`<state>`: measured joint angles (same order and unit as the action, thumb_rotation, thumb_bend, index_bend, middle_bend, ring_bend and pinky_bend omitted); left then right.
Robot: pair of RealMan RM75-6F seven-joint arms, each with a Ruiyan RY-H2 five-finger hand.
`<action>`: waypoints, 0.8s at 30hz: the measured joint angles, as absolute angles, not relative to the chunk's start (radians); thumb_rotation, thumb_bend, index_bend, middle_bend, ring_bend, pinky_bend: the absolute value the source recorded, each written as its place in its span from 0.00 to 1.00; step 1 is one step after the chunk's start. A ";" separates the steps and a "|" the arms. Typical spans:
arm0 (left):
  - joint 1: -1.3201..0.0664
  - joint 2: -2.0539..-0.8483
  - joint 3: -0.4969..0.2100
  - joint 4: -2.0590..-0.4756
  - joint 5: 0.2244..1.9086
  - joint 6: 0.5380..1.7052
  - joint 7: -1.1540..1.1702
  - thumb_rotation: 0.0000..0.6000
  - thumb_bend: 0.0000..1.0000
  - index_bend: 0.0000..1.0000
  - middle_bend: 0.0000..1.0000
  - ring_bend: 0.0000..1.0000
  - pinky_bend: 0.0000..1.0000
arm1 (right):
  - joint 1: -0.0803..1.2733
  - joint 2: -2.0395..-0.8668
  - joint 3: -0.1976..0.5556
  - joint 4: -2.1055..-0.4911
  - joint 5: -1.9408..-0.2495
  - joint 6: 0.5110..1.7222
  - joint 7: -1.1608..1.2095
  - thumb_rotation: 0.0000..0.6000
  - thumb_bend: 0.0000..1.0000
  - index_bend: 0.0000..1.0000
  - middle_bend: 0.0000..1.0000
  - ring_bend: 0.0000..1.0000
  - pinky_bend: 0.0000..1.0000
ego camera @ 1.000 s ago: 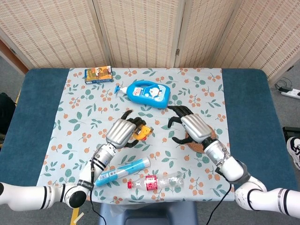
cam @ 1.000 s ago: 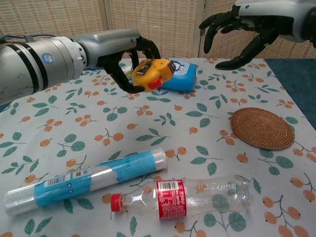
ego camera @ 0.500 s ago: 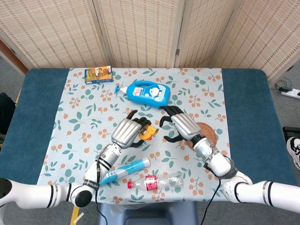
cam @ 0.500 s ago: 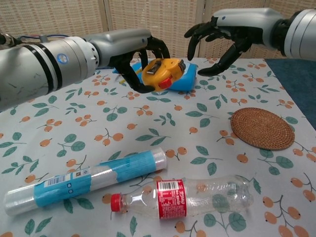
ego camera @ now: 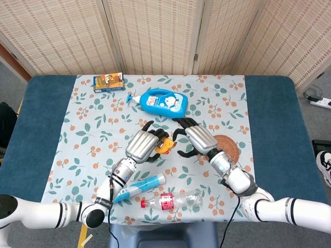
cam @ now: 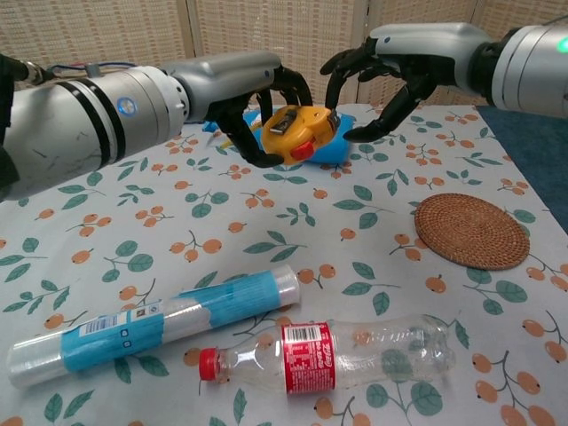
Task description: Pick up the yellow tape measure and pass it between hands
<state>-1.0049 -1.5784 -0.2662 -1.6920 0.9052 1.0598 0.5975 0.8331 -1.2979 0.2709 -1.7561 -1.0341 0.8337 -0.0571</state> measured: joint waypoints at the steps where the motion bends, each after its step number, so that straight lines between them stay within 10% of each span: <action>1: -1.005 -1.579 -0.266 -1.692 0.904 1.060 0.597 1.00 0.38 0.53 0.48 0.41 0.11 | 0.833 -1.297 0.270 -1.756 -1.033 0.834 -0.057 1.00 0.32 0.46 0.10 0.03 0.00; 24: -1.016 -1.588 -0.256 -1.676 0.888 1.058 0.597 1.00 0.38 0.53 0.48 0.41 0.11 | 0.833 -1.303 0.250 -1.744 -1.027 0.839 -0.042 1.00 0.32 0.58 0.16 0.06 0.00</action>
<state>-1.0164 -1.5883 -0.2561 -1.6763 0.8875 1.0583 0.5972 0.8329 -1.3030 0.2503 -1.7436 -1.0272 0.8394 -0.0422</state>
